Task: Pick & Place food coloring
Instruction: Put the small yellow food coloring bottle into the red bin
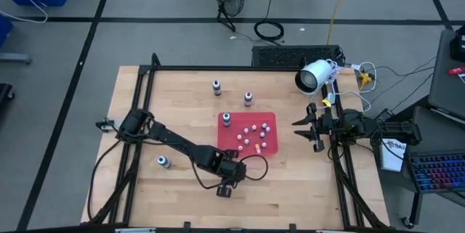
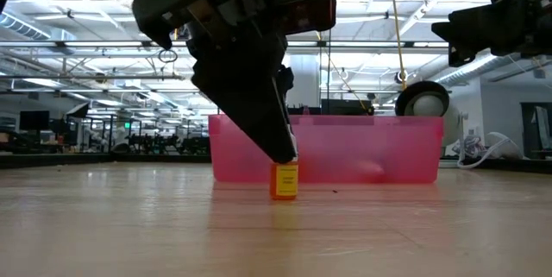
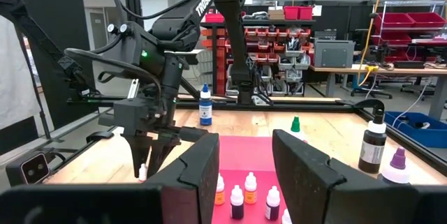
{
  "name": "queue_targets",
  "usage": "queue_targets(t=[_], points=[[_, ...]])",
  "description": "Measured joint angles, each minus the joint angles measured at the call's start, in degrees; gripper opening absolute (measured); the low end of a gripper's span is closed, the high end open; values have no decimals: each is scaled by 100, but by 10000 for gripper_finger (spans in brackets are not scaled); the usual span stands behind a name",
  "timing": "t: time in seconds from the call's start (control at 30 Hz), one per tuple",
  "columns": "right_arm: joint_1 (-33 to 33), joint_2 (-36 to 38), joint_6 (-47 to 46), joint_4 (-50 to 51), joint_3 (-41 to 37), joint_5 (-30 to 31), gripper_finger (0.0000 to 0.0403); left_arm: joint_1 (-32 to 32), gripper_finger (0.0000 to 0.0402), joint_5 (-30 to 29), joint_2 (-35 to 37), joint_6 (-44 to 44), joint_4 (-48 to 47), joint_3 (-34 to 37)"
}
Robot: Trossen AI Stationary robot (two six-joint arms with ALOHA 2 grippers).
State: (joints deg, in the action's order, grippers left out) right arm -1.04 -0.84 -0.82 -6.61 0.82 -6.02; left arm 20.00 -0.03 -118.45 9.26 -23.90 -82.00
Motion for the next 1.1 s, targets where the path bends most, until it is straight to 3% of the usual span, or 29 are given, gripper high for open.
queue_targets(t=[0.07, 0.37, 0.5, 0.67, 0.73, 0.87, 1.1], points=[[-1, 2, -1, 0, 0, 0, 126, -16, 60, 0, 0, 13, 10, 0], [-1, 2, -1, 0, 4, 0, 125, 69, 60, -102, 428, -550, -32, 5], [-2, 1, -2, 0, 2, 1, 125, 45, 60, -710, 1133, -846, -221, 4], [0, 0, 0, 0, 2, 0, 126, -251, 60, -1924, 1988, -1035, -482, -7], [0, 1, 0, 0, 2, 0, 125, -511, 60, -2070, 2140, -1044, -636, -7], [0, 0, 0, 2, 2, 0, 125, -1166, 60, -1793, 2139, -1031, -830, 6], [-1, 0, -1, 1, 2, 0, 125, -2028, 60, -473, 1489, -1030, -177, 268]])
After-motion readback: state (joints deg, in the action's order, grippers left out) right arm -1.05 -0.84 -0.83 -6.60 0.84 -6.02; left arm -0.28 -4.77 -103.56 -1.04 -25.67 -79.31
